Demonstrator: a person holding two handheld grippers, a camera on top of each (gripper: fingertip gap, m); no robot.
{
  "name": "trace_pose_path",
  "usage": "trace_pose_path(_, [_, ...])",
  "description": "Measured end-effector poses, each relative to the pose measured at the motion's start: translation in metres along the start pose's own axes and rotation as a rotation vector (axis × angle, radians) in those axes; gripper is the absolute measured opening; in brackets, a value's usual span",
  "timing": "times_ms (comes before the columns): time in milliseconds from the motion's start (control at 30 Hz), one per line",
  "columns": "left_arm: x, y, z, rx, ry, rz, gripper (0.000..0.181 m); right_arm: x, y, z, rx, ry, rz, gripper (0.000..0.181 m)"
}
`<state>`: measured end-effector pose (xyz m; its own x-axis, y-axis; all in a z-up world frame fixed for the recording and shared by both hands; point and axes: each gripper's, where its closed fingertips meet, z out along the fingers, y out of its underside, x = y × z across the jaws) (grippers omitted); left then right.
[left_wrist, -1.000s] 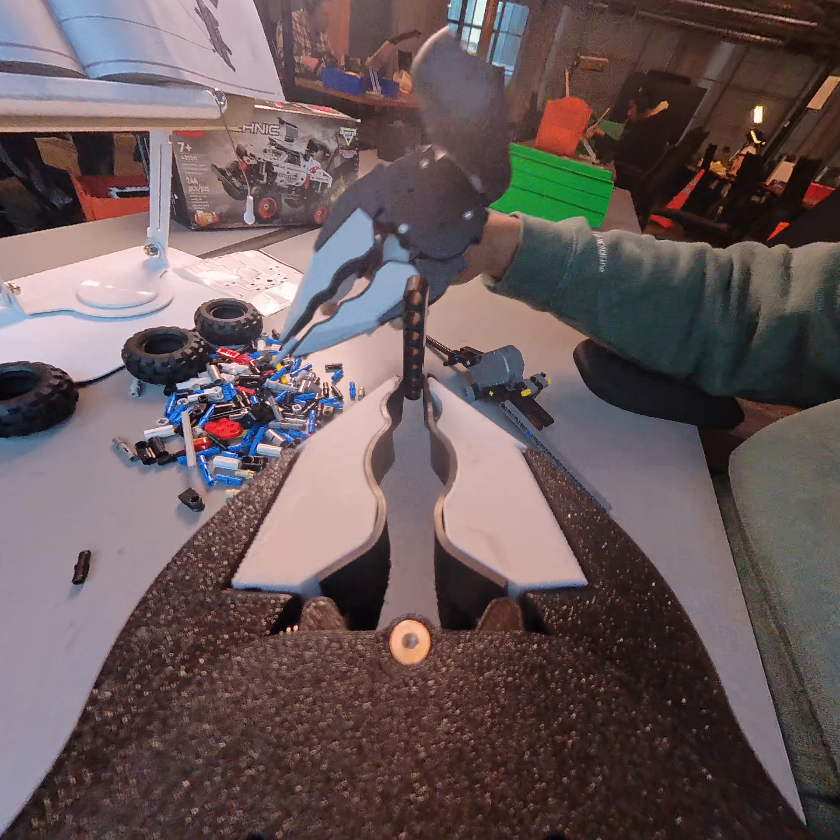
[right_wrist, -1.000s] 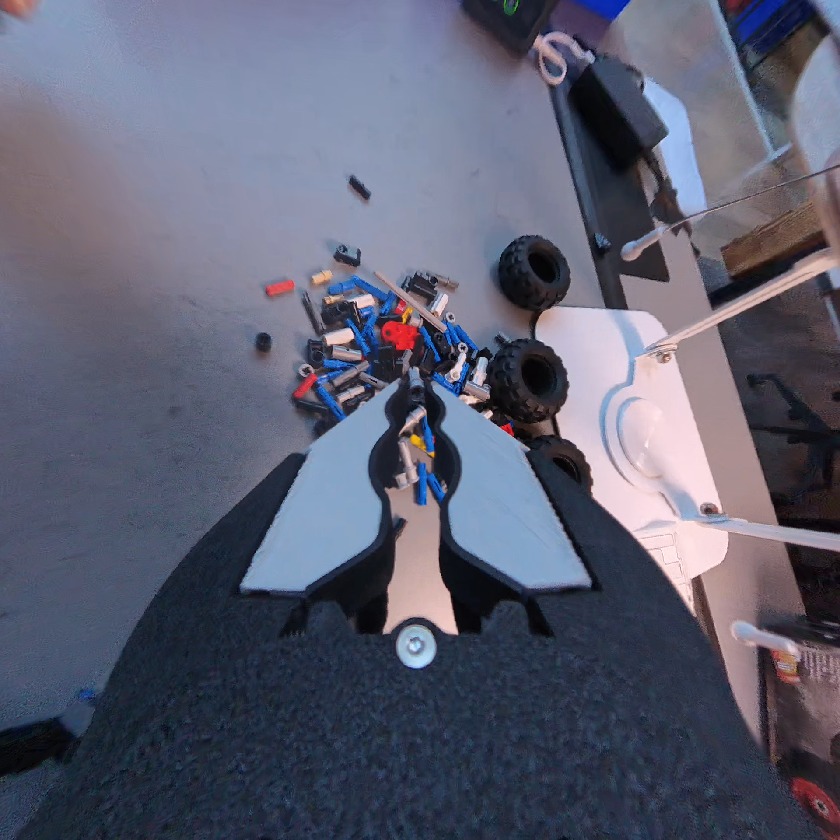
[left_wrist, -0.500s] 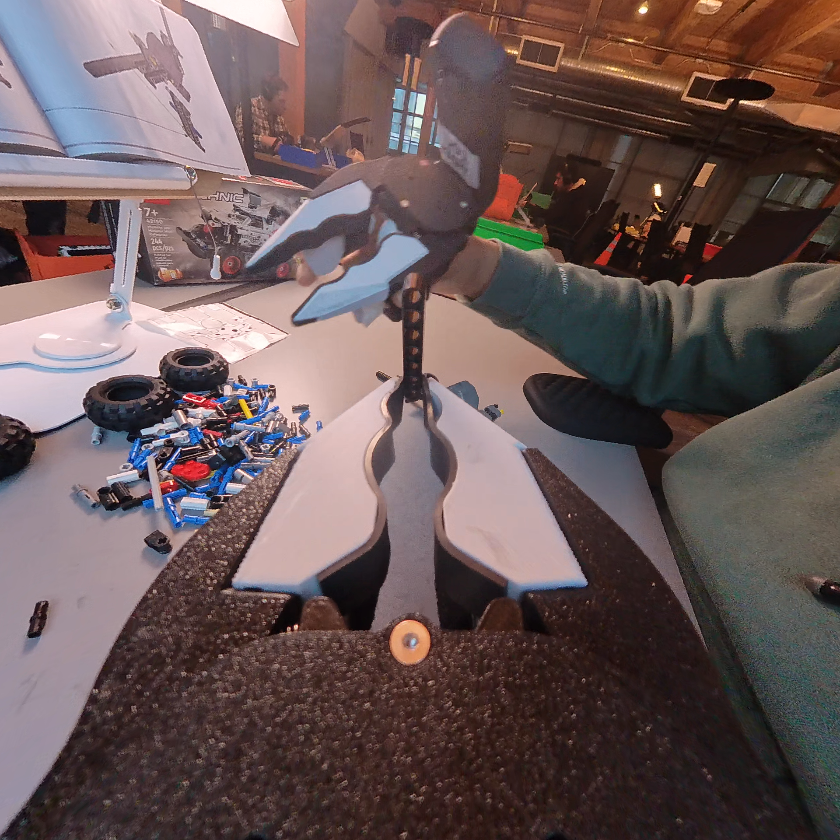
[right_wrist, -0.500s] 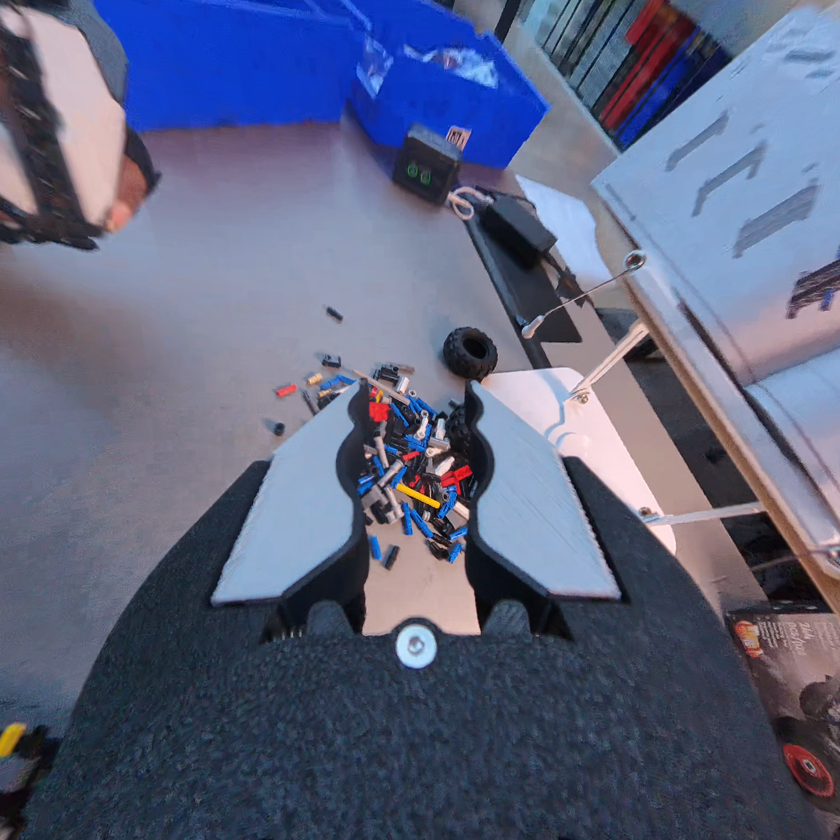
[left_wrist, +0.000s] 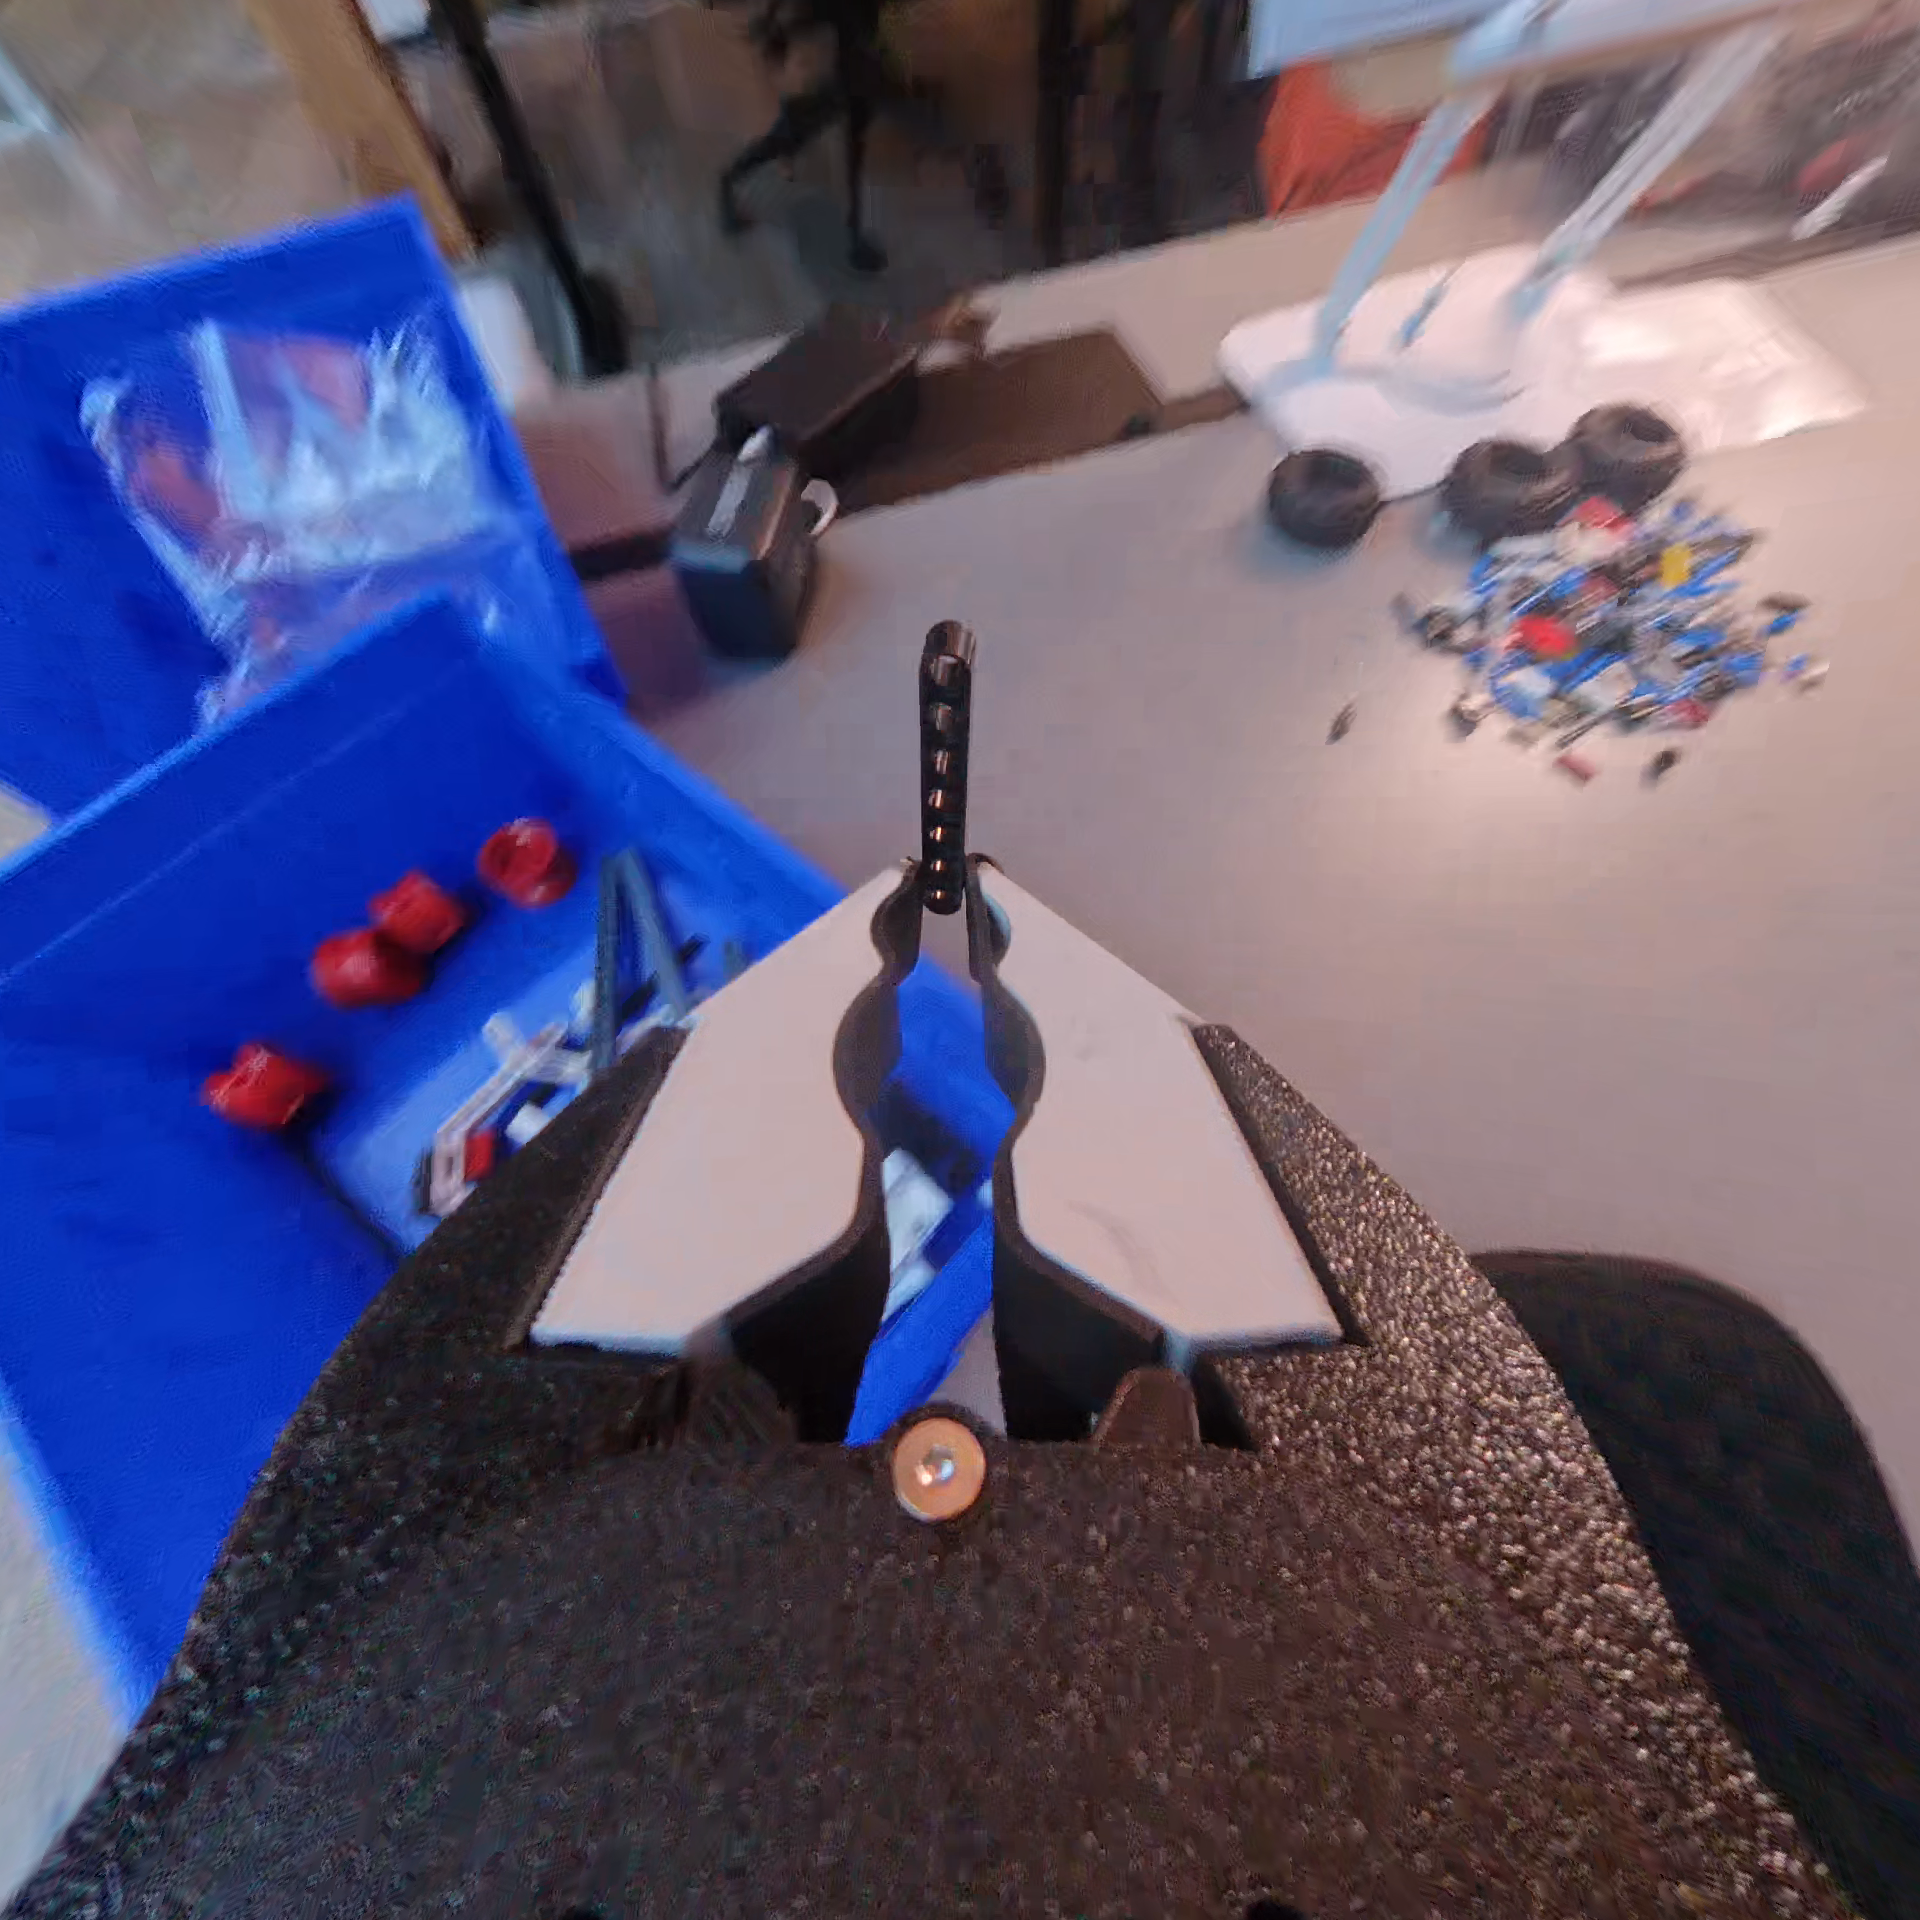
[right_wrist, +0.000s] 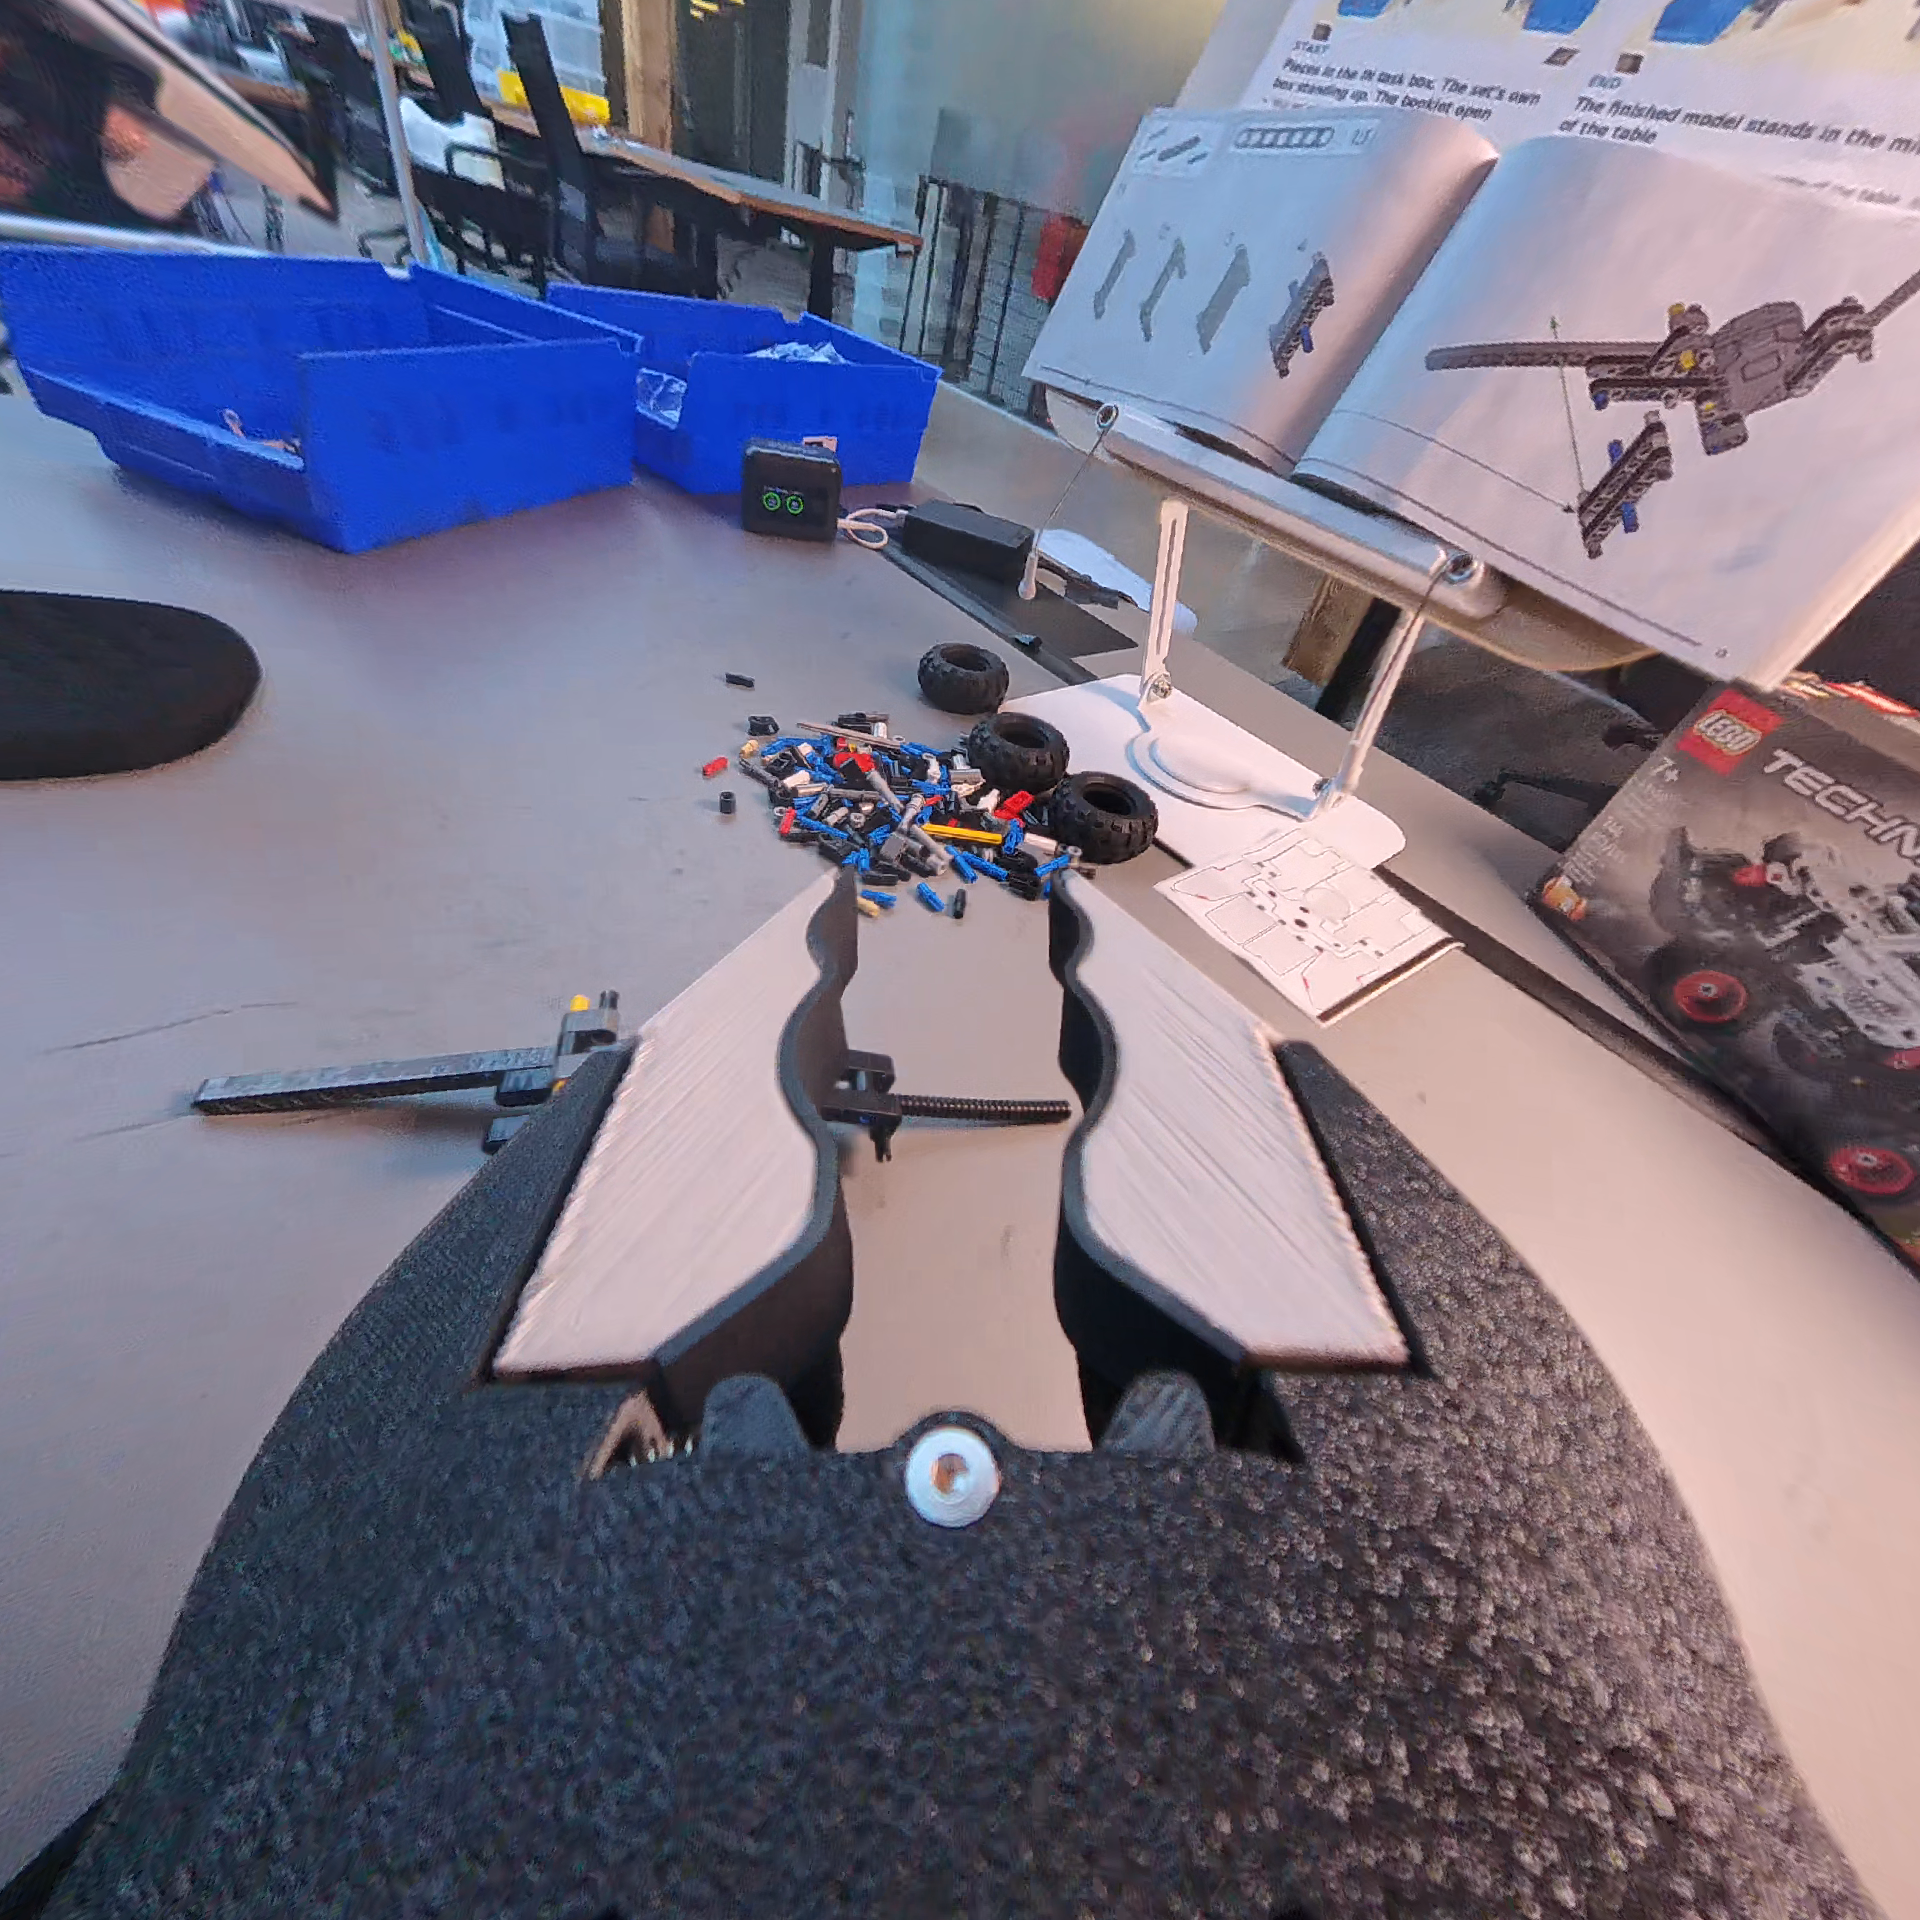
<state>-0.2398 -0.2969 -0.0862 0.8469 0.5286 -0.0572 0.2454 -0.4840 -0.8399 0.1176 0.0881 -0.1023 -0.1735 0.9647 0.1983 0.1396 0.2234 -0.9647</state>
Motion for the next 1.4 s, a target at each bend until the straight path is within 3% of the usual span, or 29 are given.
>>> trace_pose_path(100, [-0.052, 0.06, 0.004, -0.271, -0.119, -0.034, 0.007, -0.007, 0.006, -0.002, 0.021, -0.031, 0.047, 0.036])
trace_pose_path(200, [-0.07, 0.107, 0.015, -0.468, -0.15, -0.023, 0.008, -0.022, 0.014, 0.006, -0.017, -0.082, 0.016, 0.037])
trace_pose_path(333, [-0.072, 0.133, 0.027, -0.583, -0.171, 0.026, 0.008, -0.044, 0.031, 0.017, -0.131, -0.137, -0.113, 0.039])
trace_pose_path(467, [-0.071, 0.117, 0.035, -0.514, -0.186, 0.023, 0.02, -0.055, 0.048, 0.021, -0.21, -0.149, -0.228, 0.04])
trace_pose_path(600, [-0.063, 0.064, 0.033, -0.286, -0.246, 0.088, 0.023, -0.058, 0.051, 0.023, -0.219, -0.155, -0.227, 0.04])
trace_pose_path(800, [0.03, -0.029, 0.024, 0.139, -0.066, 0.199, 0.033, -0.058, 0.037, 0.034, -0.177, -0.142, -0.216, 0.039])
trace_pose_path(967, [0.121, -0.07, 0.024, 0.452, 0.125, 0.211, 0.04, -0.053, 0.009, 0.045, -0.088, -0.062, -0.225, 0.039])
trace_pose_path(1133, [0.187, -0.073, 0.051, 0.566, 0.262, 0.163, 0.044, -0.041, -0.013, 0.054, -0.013, 0.023, -0.2, 0.039])
trace_pose_path(1300, [0.227, -0.05, 0.089, 0.527, 0.355, 0.134, 0.045, -0.018, -0.027, 0.057, 0.113, 0.153, -0.136, 0.039])
trace_pose_path(1400, [0.249, -0.027, 0.104, 0.477, 0.402, 0.158, 0.045, -0.008, -0.017, 0.054, 0.145, 0.207, -0.111, 0.039])
